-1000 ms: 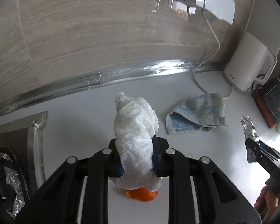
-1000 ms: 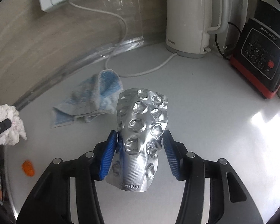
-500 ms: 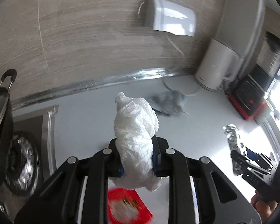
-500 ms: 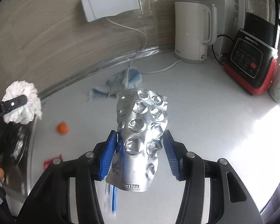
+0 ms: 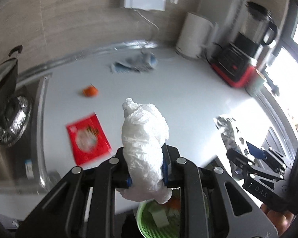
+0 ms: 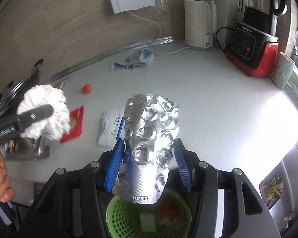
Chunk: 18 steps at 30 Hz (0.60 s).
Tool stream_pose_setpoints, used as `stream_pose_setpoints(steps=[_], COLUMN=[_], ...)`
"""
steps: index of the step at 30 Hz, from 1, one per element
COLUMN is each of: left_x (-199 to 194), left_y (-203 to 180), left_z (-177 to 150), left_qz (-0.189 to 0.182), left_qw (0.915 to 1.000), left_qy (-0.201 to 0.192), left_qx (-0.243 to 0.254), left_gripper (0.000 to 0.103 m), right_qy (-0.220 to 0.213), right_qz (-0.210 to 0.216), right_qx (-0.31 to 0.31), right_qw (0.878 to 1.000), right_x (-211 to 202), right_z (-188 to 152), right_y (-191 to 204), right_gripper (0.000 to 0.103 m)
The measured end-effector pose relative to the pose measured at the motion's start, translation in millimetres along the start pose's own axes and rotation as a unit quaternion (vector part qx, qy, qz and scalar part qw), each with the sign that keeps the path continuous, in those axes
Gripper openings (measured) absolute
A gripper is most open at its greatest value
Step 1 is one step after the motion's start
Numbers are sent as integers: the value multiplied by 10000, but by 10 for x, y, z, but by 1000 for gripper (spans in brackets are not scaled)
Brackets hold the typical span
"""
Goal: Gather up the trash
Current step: 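Carry the white bag and foil pack in both tools over the green bin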
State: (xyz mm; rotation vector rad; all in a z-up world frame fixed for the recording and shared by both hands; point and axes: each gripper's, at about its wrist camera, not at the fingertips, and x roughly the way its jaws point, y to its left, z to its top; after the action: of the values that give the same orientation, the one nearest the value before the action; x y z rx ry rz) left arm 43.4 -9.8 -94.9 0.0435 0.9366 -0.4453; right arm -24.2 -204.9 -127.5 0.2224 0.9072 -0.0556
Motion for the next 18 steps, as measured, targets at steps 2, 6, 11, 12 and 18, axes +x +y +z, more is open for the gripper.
stream_pose_setpoints(steps=[2,6,11,12,18], left_x=[-44,-165,-279,-302,-353], left_y=[-111,-336,-495,-526,-661], left_z=[-153,-484,-765,-821,-1040], left_qz=[-67,-168,-153,-128,-90], left_qw=[10000,9997,9997,9997,9995], left_qy=[60,149,181,179,286], left_qx=[39,100,117,126,128], left_gripper=[21,21,21,21,21], right_qy=[8,33,35,36,61], right_qz=[36,119,178,197,264], right_qx=[-85,-180,-339,-364,-418], right_qw=[10000,9998,9993,9991,9988], right_x=[-122,-323,-527,-558,-671], right_z=[-146,-361,-582,-618,-782], right_y=[-3,-24,-38,-38,-64], right_gripper=[52,52,53,53,53])
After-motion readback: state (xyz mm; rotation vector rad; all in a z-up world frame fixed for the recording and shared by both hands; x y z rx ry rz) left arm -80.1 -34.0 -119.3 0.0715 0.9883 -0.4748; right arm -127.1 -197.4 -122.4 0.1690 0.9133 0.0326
